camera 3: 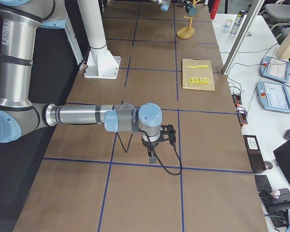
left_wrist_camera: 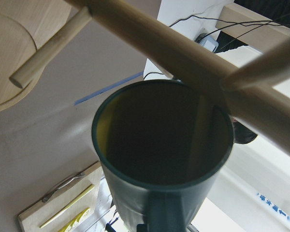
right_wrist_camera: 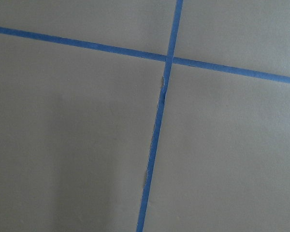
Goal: Hang cup on storage rack
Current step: 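Position the mug handle over a rack peg with the left gripper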
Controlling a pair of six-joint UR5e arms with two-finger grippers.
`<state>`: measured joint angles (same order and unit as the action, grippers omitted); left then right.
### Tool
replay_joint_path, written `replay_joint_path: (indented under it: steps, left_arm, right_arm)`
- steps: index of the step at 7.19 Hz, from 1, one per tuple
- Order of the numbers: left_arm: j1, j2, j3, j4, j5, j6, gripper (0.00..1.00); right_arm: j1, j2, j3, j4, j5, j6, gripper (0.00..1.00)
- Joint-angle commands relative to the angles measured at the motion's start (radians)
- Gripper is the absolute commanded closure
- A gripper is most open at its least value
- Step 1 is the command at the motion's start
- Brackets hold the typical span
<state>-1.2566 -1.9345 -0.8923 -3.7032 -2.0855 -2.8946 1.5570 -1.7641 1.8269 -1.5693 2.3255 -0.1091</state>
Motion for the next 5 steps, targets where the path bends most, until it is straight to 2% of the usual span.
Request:
replay_joint_path:
  steps: [1, 2, 3, 4, 5]
  left_arm:
    - [0.0, 0.0, 0.021, 0.0, 0.001, 0.0, 0.53]
    - [0.0, 0.0, 0.026, 0.0, 0.001, 0.0, 0.38]
    - [0.0, 0.0, 0.026, 0.0, 0.001, 0.0, 0.3]
    - [0.0, 0.0, 0.024, 0.002, 0.001, 0.0, 0.0]
    - [0.0, 0.0, 0.024, 0.002, -0.001, -0.002, 0.0]
  right_arm:
    - [0.0, 0.0, 0.0, 0.0, 0.0, 0.0, 0.0]
    - [0.0, 0.0, 0.002, 0.0, 0.0, 0.0, 0.0]
    - [0.0, 0.0, 0.002, 0.0, 0.0, 0.002, 0.0]
    - [0.0, 0.0, 0.002, 0.0, 0.0, 0.003, 0.0]
    - [0.0, 0.0, 0.002, 0.0, 0.0, 0.003, 0.0]
